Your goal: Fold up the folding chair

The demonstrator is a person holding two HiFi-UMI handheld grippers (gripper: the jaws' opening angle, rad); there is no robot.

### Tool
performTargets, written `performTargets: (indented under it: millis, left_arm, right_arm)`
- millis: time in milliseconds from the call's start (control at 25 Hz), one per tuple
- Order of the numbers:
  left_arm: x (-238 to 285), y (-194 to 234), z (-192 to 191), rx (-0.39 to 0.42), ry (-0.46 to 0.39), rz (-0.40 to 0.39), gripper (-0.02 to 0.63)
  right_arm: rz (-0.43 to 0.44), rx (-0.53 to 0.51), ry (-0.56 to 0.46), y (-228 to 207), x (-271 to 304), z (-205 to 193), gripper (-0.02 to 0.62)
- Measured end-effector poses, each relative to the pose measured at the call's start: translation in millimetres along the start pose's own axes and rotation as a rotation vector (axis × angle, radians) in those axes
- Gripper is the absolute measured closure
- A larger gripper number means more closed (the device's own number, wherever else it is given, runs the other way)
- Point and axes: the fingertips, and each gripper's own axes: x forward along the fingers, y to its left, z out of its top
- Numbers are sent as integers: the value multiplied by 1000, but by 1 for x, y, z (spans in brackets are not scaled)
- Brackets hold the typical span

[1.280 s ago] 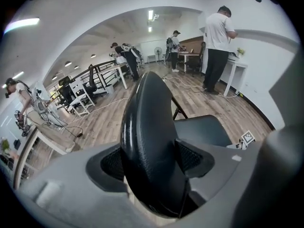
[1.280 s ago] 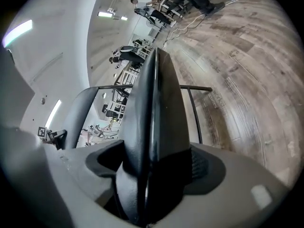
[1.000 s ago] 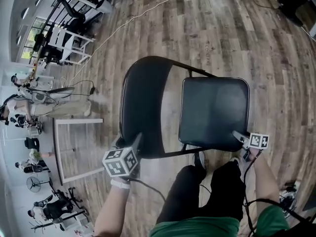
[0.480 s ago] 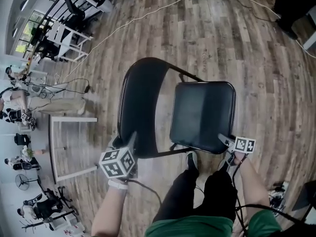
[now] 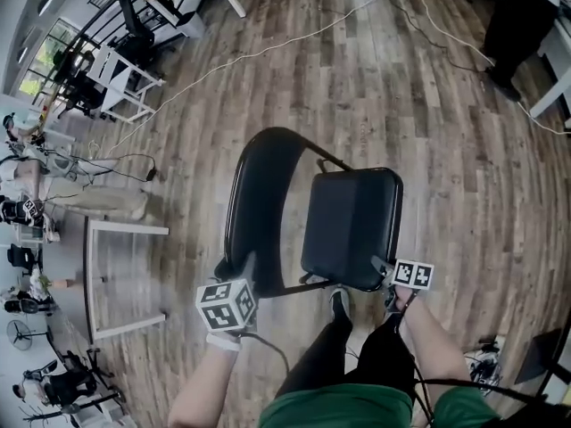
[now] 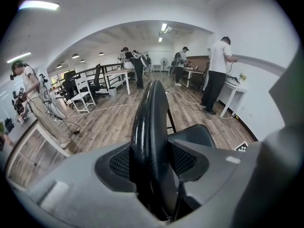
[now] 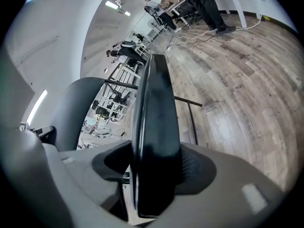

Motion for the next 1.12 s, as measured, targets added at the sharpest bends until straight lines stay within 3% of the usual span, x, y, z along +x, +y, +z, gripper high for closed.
performTargets:
  millis: [640, 880, 1120]
  left_arm:
    - [-39, 41, 34, 0, -73, 7, 408]
    - [-52, 31, 42, 22, -84, 2, 410]
    - [-66, 33, 51, 26, -115, 1, 411]
  right_arm:
    - [-48, -24, 3, 163, 27, -12, 360]
    - [-165, -58, 15, 189, 33, -15, 360]
    - [-115, -52, 29, 242, 50, -23, 360]
